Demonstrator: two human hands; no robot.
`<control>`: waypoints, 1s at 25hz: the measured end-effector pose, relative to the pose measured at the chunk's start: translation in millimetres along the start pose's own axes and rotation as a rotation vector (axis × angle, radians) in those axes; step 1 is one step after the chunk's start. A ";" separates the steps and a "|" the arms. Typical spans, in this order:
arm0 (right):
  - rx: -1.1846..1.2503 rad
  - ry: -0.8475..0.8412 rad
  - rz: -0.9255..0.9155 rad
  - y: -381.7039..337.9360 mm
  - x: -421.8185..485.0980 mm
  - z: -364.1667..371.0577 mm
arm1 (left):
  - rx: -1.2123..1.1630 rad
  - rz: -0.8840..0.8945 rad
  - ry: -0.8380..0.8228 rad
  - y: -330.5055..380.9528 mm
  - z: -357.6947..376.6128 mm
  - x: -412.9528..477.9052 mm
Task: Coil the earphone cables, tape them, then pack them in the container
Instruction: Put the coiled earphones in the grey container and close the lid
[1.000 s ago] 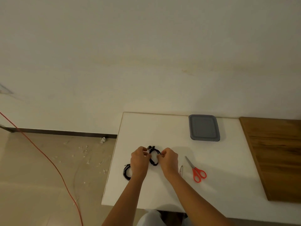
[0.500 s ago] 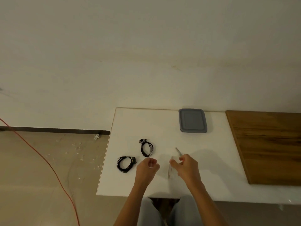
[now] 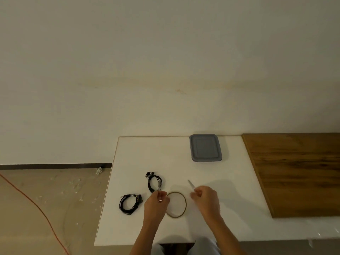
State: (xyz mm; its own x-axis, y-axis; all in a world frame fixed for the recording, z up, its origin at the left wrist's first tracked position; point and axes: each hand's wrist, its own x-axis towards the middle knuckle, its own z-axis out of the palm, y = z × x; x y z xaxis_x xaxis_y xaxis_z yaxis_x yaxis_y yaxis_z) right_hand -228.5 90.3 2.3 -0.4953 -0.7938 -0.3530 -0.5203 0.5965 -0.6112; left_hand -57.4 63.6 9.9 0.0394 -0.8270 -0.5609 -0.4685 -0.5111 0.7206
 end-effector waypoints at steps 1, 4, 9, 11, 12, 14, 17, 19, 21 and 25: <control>-0.025 0.096 -0.086 -5.5 11.7 -7.2 | 0.000 0.009 -0.004 1.9 1.5 2.8; -0.139 0.261 -0.353 -28.2 58.4 -26.7 | -0.030 0.020 -0.012 8.5 5.6 8.0; -0.436 0.199 -0.402 -43.5 100.2 -11.3 | -0.110 0.028 -0.040 24.2 10.4 12.2; -0.511 0.260 -0.416 -39.6 98.3 -3.2 | -0.143 0.025 -0.047 26.1 11.4 16.8; -0.543 0.265 -0.425 -40.0 95.8 -2.2 | -0.164 0.025 -0.049 26.8 11.7 18.8; -0.568 0.244 -0.429 -43.3 89.3 0.4 | -0.220 0.011 -0.053 28.5 10.9 23.1; -0.516 0.238 -0.536 -47.7 59.0 7.8 | -0.408 -0.052 -0.086 30.3 8.9 31.4; -0.513 0.253 -0.668 -47.5 32.7 17.1 | -0.490 -0.078 -0.103 29.8 8.5 35.0; -0.504 0.219 -0.733 -45.5 13.1 26.8 | -0.494 -0.098 -0.116 27.2 8.0 36.2; -0.558 0.224 -0.793 -45.2 -0.4 40.4 | -0.453 -0.120 -0.073 18.4 5.5 37.0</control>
State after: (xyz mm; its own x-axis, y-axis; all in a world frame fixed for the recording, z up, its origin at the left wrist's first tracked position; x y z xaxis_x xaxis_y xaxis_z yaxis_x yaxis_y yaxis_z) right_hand -176.7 58.9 1.5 0.0473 -0.9806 0.1901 -0.9820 -0.0805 -0.1711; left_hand -69.4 24.8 0.2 -0.0001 -0.7451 -0.6669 -0.0320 -0.6666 0.7447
